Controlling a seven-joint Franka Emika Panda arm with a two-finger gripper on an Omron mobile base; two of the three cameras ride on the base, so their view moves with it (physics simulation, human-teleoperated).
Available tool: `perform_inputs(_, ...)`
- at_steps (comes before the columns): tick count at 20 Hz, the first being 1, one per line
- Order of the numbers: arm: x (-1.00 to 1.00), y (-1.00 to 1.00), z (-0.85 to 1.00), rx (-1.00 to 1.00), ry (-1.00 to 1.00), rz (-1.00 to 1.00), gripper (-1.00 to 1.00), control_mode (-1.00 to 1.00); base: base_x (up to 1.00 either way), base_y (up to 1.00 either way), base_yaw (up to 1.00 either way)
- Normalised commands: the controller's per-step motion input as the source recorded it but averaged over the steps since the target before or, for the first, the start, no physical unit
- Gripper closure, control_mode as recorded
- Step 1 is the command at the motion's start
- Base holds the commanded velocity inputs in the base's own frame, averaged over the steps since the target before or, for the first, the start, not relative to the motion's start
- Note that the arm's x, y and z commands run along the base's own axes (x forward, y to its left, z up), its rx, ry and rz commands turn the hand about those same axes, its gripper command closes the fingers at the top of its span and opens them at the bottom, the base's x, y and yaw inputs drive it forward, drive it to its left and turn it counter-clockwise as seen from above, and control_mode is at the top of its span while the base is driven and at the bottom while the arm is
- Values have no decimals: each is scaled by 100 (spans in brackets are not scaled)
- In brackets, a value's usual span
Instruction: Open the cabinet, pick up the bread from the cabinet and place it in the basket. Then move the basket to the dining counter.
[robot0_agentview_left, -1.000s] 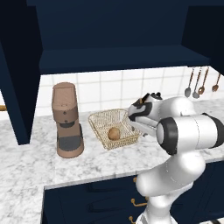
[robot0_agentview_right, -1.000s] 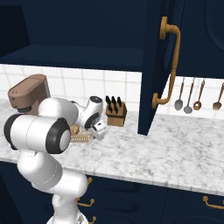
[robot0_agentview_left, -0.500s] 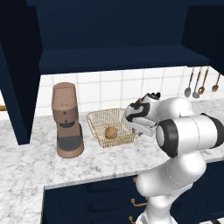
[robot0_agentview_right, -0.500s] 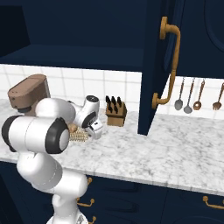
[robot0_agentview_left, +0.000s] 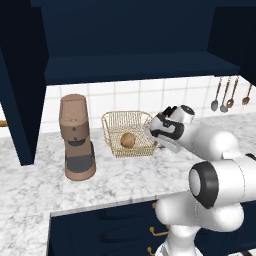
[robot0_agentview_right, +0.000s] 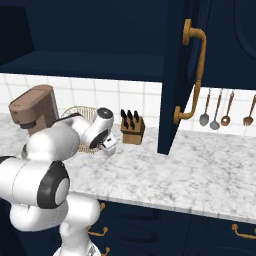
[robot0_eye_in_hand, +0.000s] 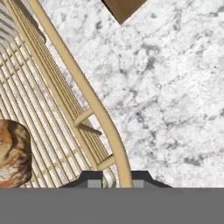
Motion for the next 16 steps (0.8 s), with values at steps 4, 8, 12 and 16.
perform_inputs(4,-28,0,50,3,-7,0,100,-100,0,0,0)
perform_inputs(8,-28,0,66,-7,4,0,100,-100,0,0,0)
perform_inputs(12,-41,0,68,-3,14,0,100,-100,0,0,0)
perform_inputs(16,-45,-1,54,0,17,0,100,-100,0,0,0)
